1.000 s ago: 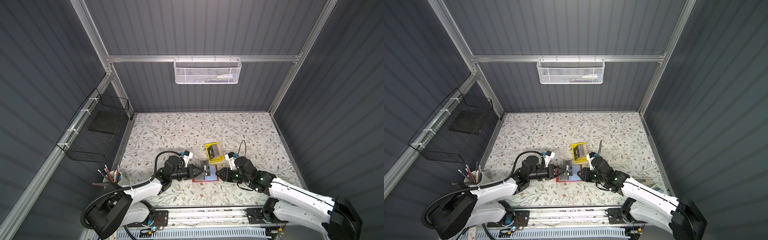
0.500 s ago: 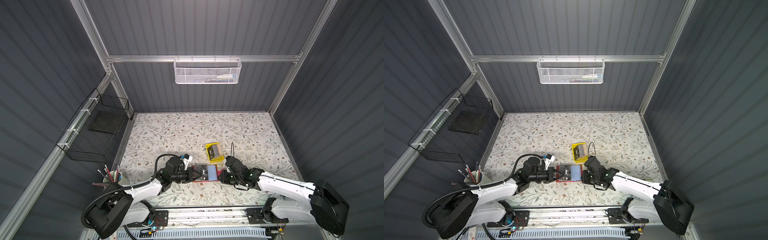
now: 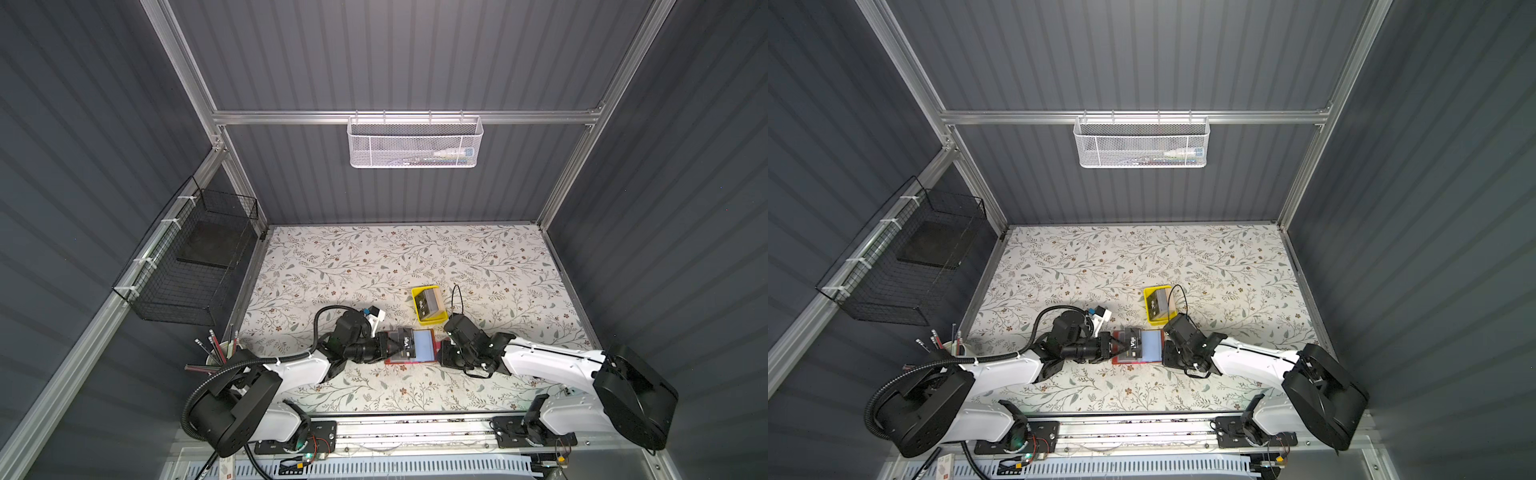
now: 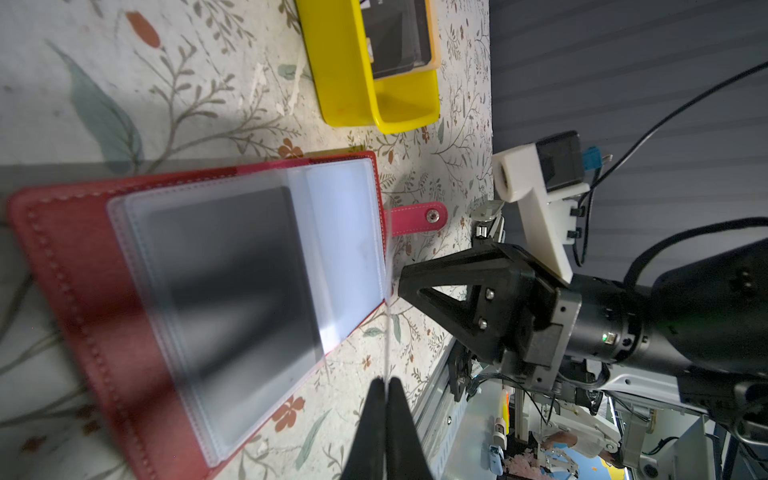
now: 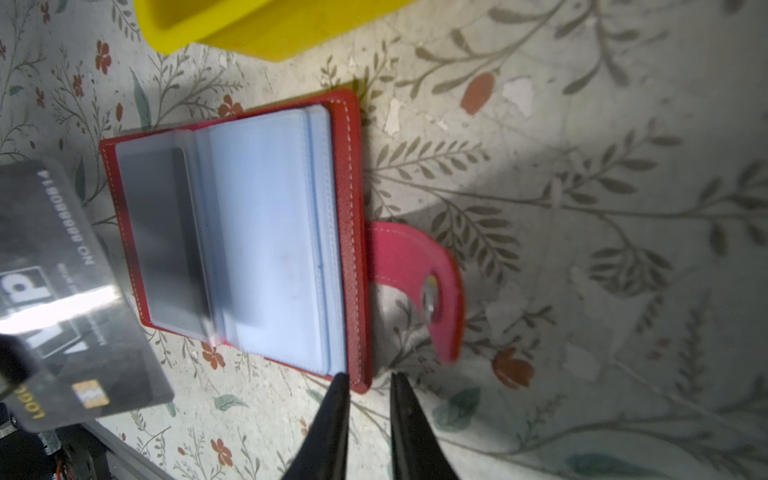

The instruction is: Put the credit cards into the card holder

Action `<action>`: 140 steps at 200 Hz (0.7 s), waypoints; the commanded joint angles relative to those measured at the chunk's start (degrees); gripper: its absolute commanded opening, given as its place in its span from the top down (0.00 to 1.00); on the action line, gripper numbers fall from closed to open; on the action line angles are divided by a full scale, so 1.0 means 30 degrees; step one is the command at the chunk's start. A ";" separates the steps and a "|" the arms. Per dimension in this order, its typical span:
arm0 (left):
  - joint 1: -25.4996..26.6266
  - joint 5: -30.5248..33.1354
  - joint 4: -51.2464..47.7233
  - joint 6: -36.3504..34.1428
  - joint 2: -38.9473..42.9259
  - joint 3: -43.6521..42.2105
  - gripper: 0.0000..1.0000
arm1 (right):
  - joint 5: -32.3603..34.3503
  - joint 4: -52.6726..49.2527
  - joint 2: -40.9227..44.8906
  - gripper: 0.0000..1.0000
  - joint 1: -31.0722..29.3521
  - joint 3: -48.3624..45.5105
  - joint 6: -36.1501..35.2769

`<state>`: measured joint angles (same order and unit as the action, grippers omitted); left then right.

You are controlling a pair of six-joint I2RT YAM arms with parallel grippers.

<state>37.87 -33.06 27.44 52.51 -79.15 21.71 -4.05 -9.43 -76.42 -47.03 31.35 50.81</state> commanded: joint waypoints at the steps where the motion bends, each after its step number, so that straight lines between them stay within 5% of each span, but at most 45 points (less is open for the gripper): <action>1: -0.0168 -0.0658 0.0660 -0.0817 -0.0456 0.0481 1.00 | 0.0300 0.0496 -0.0110 0.78 0.0090 -0.0226 -0.0091; 140: -0.1013 -0.0754 0.1369 -0.1259 -0.1476 0.0262 1.00 | 0.0172 0.2232 0.0264 0.76 0.0441 -0.1279 0.0009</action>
<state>35.46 -33.91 30.79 49.91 -82.78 22.79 -4.40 -3.27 -76.42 -46.04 28.38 50.83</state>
